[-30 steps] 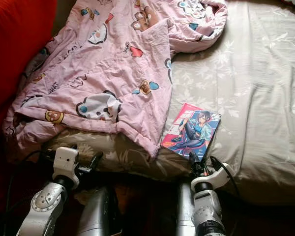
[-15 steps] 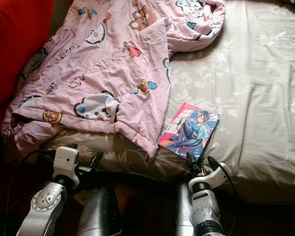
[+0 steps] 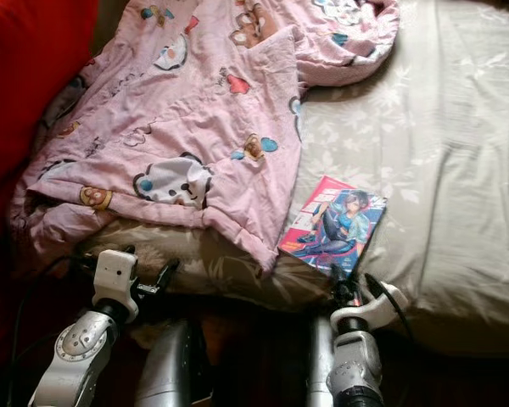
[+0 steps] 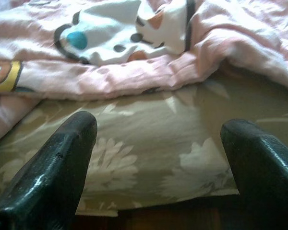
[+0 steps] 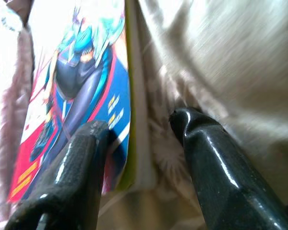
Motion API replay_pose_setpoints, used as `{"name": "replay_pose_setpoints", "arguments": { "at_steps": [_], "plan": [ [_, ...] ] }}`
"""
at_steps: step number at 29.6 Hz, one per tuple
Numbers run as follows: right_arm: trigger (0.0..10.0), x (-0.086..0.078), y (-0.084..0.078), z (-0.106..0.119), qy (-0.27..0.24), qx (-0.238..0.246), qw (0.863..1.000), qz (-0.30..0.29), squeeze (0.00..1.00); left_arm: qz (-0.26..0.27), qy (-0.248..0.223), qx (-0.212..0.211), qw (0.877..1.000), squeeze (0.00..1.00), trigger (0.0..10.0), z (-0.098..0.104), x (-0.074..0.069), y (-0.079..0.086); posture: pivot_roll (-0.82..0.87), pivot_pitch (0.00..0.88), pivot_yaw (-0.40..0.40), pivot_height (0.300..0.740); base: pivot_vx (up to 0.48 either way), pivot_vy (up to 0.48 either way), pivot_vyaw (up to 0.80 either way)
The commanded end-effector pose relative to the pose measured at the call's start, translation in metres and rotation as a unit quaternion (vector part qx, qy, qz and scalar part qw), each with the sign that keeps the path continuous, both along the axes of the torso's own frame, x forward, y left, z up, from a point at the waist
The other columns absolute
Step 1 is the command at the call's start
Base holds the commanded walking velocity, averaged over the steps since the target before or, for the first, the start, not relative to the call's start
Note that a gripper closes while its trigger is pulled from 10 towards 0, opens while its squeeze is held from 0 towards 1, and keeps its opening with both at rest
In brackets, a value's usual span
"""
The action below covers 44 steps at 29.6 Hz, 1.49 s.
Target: Clean up the room
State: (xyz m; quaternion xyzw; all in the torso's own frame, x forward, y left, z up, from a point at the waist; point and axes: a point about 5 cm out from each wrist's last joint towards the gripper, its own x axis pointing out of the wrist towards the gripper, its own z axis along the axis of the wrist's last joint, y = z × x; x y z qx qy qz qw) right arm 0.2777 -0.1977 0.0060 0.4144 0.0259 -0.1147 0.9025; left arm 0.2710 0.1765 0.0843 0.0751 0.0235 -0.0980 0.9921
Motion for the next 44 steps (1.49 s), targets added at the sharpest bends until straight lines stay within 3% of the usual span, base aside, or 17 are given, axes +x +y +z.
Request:
{"name": "replay_pose_setpoints", "arguments": {
  "at_steps": [1,5,9,14,15,17,23,26,29,31,33,36,39,44],
  "plan": [
    [10.0,-0.017,-0.023,-0.01,0.035,-0.012,0.997,-0.069,0.0,0.002,0.021,0.009,1.0,0.0,10.0,-0.009,-0.004,0.003,0.0,0.253,0.154,0.582,0.0,0.0,0.0],
    [10.0,-0.02,-0.035,-0.008,0.044,-0.034,0.994,-0.098,0.0,0.001,0.021,0.008,1.0,0.0,10.0,-0.009,-0.003,0.002,0.0,0.248,0.153,0.582,0.0,0.0,0.0],
    [10.0,-0.017,-0.041,0.002,0.036,-0.092,0.989,-0.108,0.0,-0.001,0.021,0.006,1.0,0.0,10.0,-0.01,-0.002,0.001,0.0,0.243,0.152,0.582,0.0,0.0,0.0],
    [10.0,-0.007,-0.02,0.015,-0.028,-0.083,0.995,-0.047,0.0,0.0,0.019,0.006,1.0,0.0,10.0,-0.009,-0.001,0.001,0.0,0.24,0.149,0.582,0.0,0.0,0.0],
    [10.0,-0.004,-0.011,0.023,-0.064,-0.075,0.995,-0.025,0.0,0.0,0.018,0.006,1.0,0.0,10.0,-0.009,-0.001,0.001,0.0,0.24,0.149,0.582,0.0,0.0,0.0],
    [10.0,-0.004,-0.011,0.023,-0.064,-0.075,0.995,-0.025,0.0,0.0,0.018,0.006,1.0,0.0,10.0,-0.009,-0.001,0.001,0.0,0.24,0.149,0.582,0.0,0.0,0.0],
    [10.0,-0.002,0.002,0.051,-0.142,-0.062,0.988,0.003,0.0,0.003,0.018,0.006,1.0,0.0,10.0,-0.009,-0.002,0.003,0.0,0.248,0.143,0.582,0.0,0.0,0.0],
    [10.0,0.001,0.008,0.054,-0.145,-0.065,0.987,0.028,0.0,0.003,0.018,0.005,1.0,0.0,10.0,-0.01,-0.002,0.002,0.0,0.248,0.137,0.582,0.0,0.0,0.0],
    [10.0,0.002,0.004,0.049,-0.123,-0.077,0.989,0.016,0.0,0.003,0.017,0.004,1.0,0.0,10.0,-0.01,-0.002,0.001,0.0,0.247,0.136,0.582,0.0,0.0,0.0],
    [10.0,-0.006,-0.015,0.041,-0.066,-0.107,0.99,-0.057,0.0,0.005,0.017,0.003,1.0,0.0,10.0,-0.01,-0.001,0.0,0.0,0.249,0.134,0.582,0.0,0.0,0.0],
    [10.0,-0.013,-0.027,0.039,-0.032,-0.146,0.985,-0.09,0.0,0.006,0.018,0.003,1.0,0.0,10.0,-0.01,-0.001,0.001,0.0,0.25,0.134,0.582,0.0,0.0,0.0],
    [10.0,-0.019,-0.032,0.041,-0.008,-0.229,0.97,-0.077,0.0,0.008,0.02,0.005,1.0,0.0,10.0,-0.012,-0.002,0.002,-0.01,0.254,0.132,0.582,0.0,0.0,0.0],
    [10.0,-0.021,-0.031,0.041,-0.001,-0.248,0.966,-0.074,0.0,0.008,0.02,0.005,1.0,0.0,10.0,-0.012,-0.002,0.002,-0.01,0.254,0.13,0.582,0.0,0.0,0.0],
    [10.0,-0.023,-0.026,0.027,0.036,-0.236,0.969,-0.059,0.0,0.009,0.02,0.004,1.0,0.0,10.0,-0.012,-0.002,0.002,-0.01,0.257,0.13,0.582,0.0,0.0,0.0]
  ]
}}
